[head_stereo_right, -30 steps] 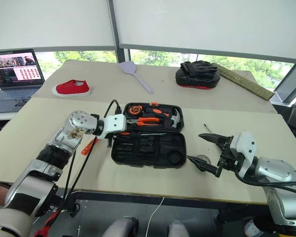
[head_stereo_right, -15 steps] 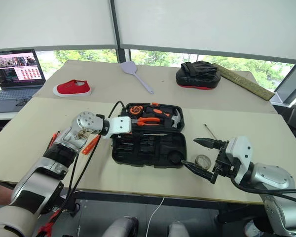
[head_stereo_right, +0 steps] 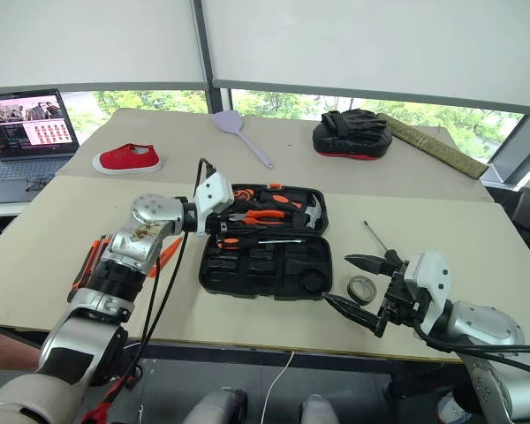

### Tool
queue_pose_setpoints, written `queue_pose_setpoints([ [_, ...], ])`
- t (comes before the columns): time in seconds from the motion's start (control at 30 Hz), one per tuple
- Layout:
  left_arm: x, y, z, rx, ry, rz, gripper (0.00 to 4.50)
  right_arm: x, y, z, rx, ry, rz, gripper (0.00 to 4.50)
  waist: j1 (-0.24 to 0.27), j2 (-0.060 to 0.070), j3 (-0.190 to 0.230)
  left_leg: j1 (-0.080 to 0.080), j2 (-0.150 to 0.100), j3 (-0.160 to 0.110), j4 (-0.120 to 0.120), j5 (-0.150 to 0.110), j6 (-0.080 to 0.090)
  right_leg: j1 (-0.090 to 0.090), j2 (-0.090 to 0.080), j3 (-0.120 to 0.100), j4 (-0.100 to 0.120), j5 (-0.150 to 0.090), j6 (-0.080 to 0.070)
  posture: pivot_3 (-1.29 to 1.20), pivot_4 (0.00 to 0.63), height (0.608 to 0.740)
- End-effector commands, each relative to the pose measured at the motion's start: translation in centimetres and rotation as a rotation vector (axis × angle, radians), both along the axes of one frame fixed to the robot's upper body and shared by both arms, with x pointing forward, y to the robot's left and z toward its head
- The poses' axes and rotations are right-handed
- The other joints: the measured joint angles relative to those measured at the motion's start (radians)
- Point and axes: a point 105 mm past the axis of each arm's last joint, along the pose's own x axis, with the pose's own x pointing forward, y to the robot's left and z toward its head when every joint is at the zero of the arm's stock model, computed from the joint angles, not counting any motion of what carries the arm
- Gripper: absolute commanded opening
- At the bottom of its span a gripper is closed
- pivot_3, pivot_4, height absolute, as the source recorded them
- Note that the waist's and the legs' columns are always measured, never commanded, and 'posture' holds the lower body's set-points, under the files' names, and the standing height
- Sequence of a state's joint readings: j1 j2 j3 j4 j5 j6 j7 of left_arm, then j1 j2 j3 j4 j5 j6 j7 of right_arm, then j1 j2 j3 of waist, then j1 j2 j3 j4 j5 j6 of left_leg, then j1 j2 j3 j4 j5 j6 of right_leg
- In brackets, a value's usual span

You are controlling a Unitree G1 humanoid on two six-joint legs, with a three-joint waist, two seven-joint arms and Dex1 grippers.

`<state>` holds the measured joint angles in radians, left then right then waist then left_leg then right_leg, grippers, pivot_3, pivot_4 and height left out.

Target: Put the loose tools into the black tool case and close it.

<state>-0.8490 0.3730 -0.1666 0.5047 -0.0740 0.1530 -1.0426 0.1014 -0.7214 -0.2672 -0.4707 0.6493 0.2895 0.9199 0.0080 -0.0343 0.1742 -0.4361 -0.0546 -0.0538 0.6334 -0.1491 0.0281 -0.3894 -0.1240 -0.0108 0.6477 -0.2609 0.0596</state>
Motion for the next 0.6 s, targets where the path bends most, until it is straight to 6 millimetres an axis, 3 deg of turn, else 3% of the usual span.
queue_pose_setpoints([
  [0.03,0.5,0.2,-2.2,0.026,0.043,0.086,0.96,-0.2,-0.1,0.9,0.017,-0.046,-0.006,4.5,0.003,0.0,0.0,0.0,0.0,0.0,0.0,0.0,0.0,0.0,0.0,0.0,0.0,0.0,0.0,0.0,0.15,0.74],
  [0.1,0.3,0.2,-3.7,0.101,0.025,0.091,0.14,-0.2,-0.1,0.9,0.018,-0.041,-0.011,4.5,0.004,0.0,0.0,0.0,0.0,0.0,0.001,0.0,0.0,0.0,0.0,0.0,0.0,0.0,0.001,0.0,0.15,0.74],
  [0.4,-0.5,-0.7,-5.7,0.147,0.064,0.058,0.05,-0.6,-0.6,0.4,0.024,-0.018,-0.046,4.5,0.005,0.001,-0.001,0.001,0.0,0.0,0.001,0.0,0.0,0.001,-0.001,0.0,-0.001,0.001,0.001,0.0,0.15,0.74],
  [0.5,-0.6,-0.9,-3.7,0.032,0.006,0.022,0.05,-0.6,-1.0,0.5,0.032,-0.032,-0.089,4.5,0.007,0.001,-0.001,0.001,0.0,0.0,0.001,0.0,0.0,0.001,-0.001,0.0,-0.001,0.001,0.001,0.0,0.15,0.74],
  [0.6,-1.1,0.0,0.1,-0.183,-0.065,-0.019,0.74,-0.7,-2.9,0.7,0.031,-0.069,-0.189,4.5,0.007,0.001,-0.001,0.0,-0.001,0.0,0.001,0.0,0.0,0.001,-0.002,0.001,-0.001,0.003,-0.003,0.0,0.15,0.74],
])
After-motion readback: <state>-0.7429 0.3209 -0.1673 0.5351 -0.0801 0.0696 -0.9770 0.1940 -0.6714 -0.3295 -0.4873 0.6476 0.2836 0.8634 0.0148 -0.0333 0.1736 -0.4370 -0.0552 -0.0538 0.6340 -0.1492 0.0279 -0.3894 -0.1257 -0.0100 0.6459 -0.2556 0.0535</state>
